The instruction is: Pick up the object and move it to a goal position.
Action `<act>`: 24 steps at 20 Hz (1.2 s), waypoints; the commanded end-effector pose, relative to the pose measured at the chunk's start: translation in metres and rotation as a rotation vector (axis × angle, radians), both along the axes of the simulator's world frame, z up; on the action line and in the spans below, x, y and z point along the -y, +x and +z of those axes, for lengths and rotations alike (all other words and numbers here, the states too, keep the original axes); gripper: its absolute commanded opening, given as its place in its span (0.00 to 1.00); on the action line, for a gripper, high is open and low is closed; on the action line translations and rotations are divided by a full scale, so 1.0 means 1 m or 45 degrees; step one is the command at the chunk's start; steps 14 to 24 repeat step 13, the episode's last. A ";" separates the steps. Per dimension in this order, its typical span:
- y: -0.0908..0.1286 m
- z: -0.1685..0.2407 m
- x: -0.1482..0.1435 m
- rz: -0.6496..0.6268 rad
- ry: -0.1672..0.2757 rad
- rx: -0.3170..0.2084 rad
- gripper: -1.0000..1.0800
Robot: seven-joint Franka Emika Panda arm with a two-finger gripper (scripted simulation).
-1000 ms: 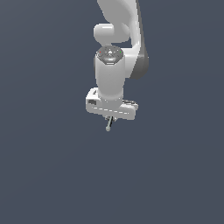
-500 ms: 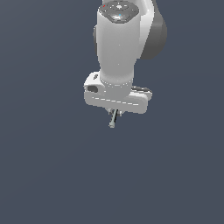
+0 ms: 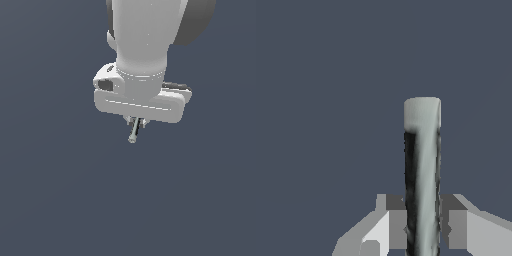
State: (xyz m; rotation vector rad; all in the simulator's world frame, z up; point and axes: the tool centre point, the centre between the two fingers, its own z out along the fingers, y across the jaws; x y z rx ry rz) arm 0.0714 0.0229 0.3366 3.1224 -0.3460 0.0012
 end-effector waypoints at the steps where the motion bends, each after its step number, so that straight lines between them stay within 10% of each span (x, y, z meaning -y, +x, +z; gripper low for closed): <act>1: 0.004 0.010 -0.002 0.000 0.000 -0.001 0.00; 24: 0.013 0.026 -0.005 0.000 0.000 -0.001 0.00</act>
